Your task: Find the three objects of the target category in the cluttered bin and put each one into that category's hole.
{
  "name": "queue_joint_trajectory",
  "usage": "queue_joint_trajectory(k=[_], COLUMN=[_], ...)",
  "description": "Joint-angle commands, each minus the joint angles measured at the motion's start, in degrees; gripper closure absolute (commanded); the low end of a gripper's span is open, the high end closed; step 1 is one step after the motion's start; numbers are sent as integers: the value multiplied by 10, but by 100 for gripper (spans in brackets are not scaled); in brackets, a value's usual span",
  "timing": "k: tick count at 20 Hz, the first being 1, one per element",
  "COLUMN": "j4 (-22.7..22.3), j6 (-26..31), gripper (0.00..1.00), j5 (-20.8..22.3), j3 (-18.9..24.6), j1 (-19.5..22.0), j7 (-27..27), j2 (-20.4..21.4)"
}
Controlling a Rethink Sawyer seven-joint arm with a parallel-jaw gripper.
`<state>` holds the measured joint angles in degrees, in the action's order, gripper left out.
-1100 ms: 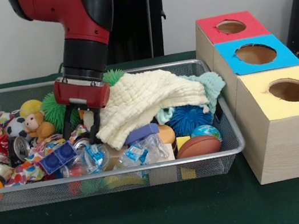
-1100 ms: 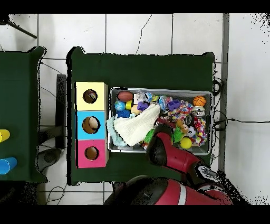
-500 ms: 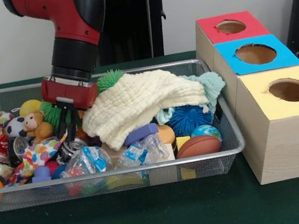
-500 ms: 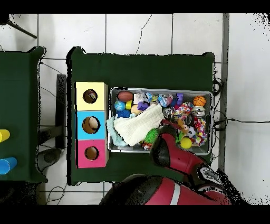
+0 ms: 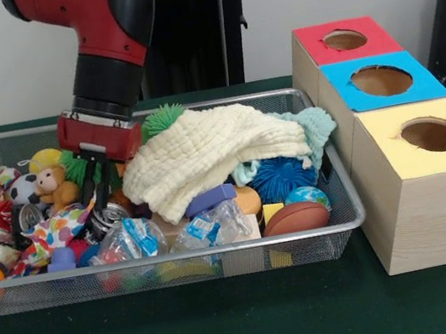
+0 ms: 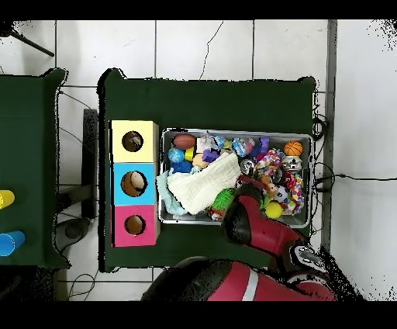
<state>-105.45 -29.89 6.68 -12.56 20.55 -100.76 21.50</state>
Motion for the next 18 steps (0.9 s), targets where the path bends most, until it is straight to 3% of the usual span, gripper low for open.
queue_joint_trajectory(k=[1, 3, 7, 14, 18], j4=[-3, -9, -1, 15, -5], j6=[121, 165, 234, 279, 331], gripper=[100, 100, 100, 100, 100], j5=[-39, -48, -57, -42, -58], j3=[-20, -46, -91, -108, -140], j1=[-62, -94, -142, -169, -222], j7=[-53, -45, -43, -66, -88], j2=[86, 123, 156, 175, 202])
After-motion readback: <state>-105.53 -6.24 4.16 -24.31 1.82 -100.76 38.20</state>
